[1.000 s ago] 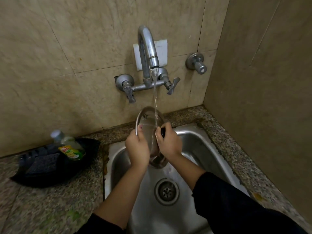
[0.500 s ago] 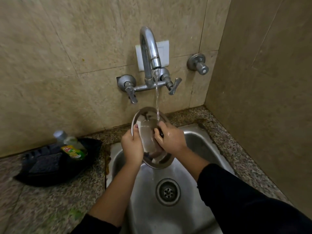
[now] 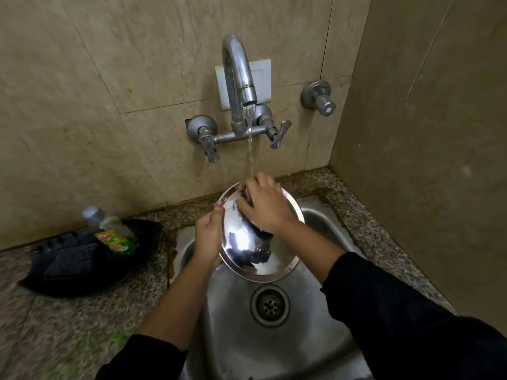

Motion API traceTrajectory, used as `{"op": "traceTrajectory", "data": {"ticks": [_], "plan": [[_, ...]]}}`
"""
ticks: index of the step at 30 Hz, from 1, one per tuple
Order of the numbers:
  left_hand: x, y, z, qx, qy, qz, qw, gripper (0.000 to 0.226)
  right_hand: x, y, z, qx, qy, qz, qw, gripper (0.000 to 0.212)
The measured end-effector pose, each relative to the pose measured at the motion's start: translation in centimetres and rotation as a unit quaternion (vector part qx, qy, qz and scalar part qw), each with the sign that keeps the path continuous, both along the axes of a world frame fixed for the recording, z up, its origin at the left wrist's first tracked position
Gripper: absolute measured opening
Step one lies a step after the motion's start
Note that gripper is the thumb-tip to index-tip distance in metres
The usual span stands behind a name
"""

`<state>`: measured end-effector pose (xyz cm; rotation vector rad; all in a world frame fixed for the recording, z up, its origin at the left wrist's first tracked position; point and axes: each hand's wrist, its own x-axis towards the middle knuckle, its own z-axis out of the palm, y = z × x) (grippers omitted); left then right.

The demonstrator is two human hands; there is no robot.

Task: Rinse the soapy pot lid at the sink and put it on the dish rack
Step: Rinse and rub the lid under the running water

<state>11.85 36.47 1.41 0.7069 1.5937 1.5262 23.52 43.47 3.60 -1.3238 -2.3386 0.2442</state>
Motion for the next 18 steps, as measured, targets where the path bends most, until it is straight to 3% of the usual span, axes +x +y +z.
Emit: {"op": "traceTrajectory", "data": {"ticks": [3,6,10,12,18], "plan": [[0.7,0.6,0.4,0.005,-0.08,0.017,0.997,0.032,-0.9,-3.3,-2.0,0.101,-0.104,0.064,0.987,0.052],[0.4,1.4,0.7,0.009,-0.123,0.03,0.992,0.032,1.3,-5.4,-5.7,0.17,-0.117,0.178,0.962,0.056],[-0.6,1.4,0.2,-0.013,-0.095,0.044,0.994,0.037,6.7,-4.6,-7.9,0.196,-0.15,0.311,0.918,0.053],[0.1,1.1,-0.2,-0.014,-0.087,0.04,0.995,0.037,6.0,-4.9,-7.9,0.186,-0.158,0.304,0.921,0.052],[0.1,1.0,0.5,0.015,-0.059,0.031,0.998,0.033,0.2,-5.4,-5.0,0.171,-0.137,0.129,0.967,0.054]]}}
